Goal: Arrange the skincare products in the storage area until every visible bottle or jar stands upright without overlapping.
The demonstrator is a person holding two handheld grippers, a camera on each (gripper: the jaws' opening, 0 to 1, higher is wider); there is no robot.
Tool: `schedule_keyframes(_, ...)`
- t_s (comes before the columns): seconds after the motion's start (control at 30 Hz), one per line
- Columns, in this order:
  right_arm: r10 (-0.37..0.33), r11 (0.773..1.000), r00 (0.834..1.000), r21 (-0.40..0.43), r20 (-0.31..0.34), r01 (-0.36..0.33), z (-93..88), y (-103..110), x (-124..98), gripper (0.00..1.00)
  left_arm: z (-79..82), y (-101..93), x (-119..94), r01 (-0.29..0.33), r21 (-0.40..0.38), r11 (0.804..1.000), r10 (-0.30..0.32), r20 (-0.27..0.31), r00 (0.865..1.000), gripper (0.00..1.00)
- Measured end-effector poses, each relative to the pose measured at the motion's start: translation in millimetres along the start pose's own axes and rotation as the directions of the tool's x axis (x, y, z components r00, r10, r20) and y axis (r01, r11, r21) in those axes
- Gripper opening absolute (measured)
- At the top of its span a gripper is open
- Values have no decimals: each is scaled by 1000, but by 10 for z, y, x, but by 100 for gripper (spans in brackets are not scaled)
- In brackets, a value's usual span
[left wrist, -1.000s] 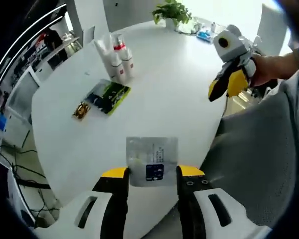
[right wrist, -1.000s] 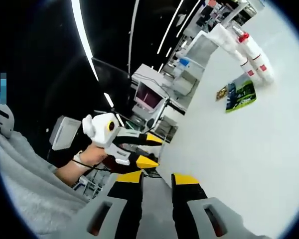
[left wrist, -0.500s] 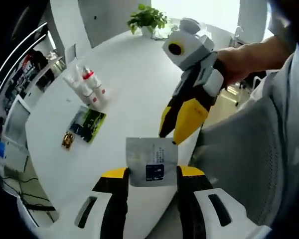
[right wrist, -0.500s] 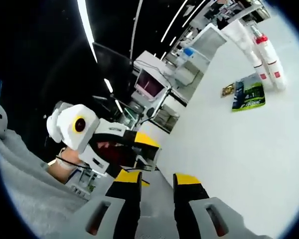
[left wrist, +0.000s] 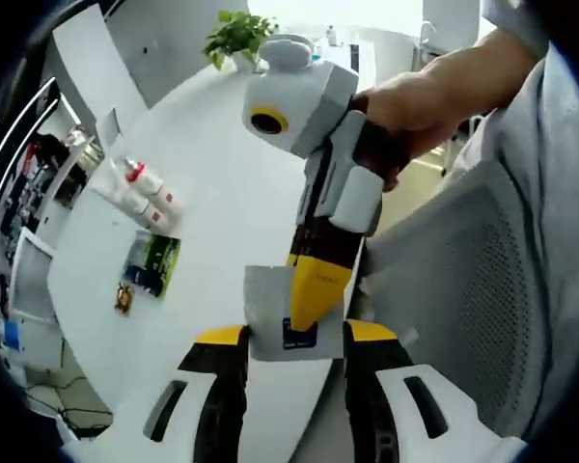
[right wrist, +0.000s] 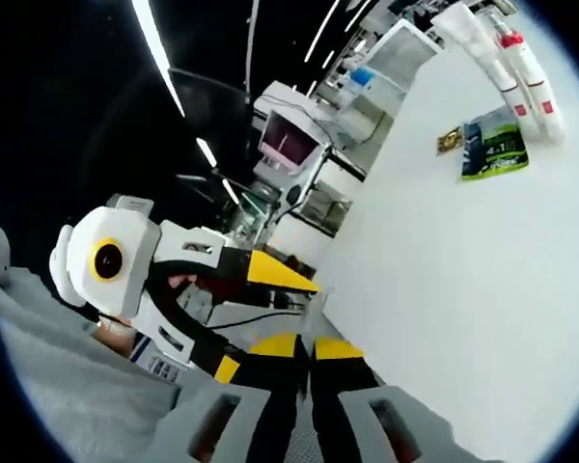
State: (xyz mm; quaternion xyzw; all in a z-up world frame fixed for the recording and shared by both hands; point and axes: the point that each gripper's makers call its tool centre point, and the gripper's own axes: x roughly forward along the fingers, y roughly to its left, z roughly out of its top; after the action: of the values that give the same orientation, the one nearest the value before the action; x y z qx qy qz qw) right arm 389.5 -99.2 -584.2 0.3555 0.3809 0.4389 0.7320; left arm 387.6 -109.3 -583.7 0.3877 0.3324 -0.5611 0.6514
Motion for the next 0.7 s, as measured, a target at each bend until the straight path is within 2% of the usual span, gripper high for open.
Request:
schedule_keyframes(0.1,7,999,1000,31,28,-8,30,-6,-28,0,7,31,-12,-13,-7,1000,13,30,999,41)
schedule_keyframes(0.17,12,999,999,44,37,-13,50,-9,-59,0,2,50,-26,2,-128,992,9,86,996,41)
schedule_keyframes(0.2,10,999,999,40,40,-11,58,-9,-71,0,1,75,-39,22,-222,975,7,126,992,41)
schedule_keyframes(0.23,11,999,999,29,47,-13,76,-8,-90,0,-25,94,-48,31,-291,956,12,142,990,43)
schedule_keyframes(0.3,25,999,998,32,63,-27,109,9,-115,0,-42,132,-81,61,-378,924,20,207,978,48)
schedule_keyframes(0.4,72,995,989,53,126,-80,225,69,-161,0,-62,137,-123,155,-547,823,18,297,955,48)
schedule_keyframes(0.43,80,995,987,50,138,-88,250,81,-171,0,-19,138,-143,229,-626,745,20,365,931,47)
schedule_keyframes(0.47,89,994,985,45,148,-97,273,98,-179,0,14,122,-159,284,-662,693,15,407,913,46)
schedule_keyframes(0.5,102,993,982,41,161,-110,305,126,-184,0,73,104,-187,352,-683,640,11,466,884,45)
schedule_keyframes(0.53,113,992,979,39,168,-121,323,150,-185,0,110,100,-200,385,-691,611,18,499,866,42)
schedule_keyframes(0.6,152,987,969,27,197,-161,383,232,-181,0,178,85,-227,433,-685,585,27,550,835,34)
schedule_keyframes(0.63,169,983,964,31,206,-179,398,273,-179,0,193,69,-222,444,-688,575,25,557,830,28)
schedule_keyframes(0.67,182,980,959,35,219,-194,422,305,-181,0,187,61,-213,443,-688,575,20,553,833,25)
schedule_keyframes(0.7,193,978,952,37,237,-208,454,325,-183,0,195,55,-204,453,-691,564,17,558,830,20)
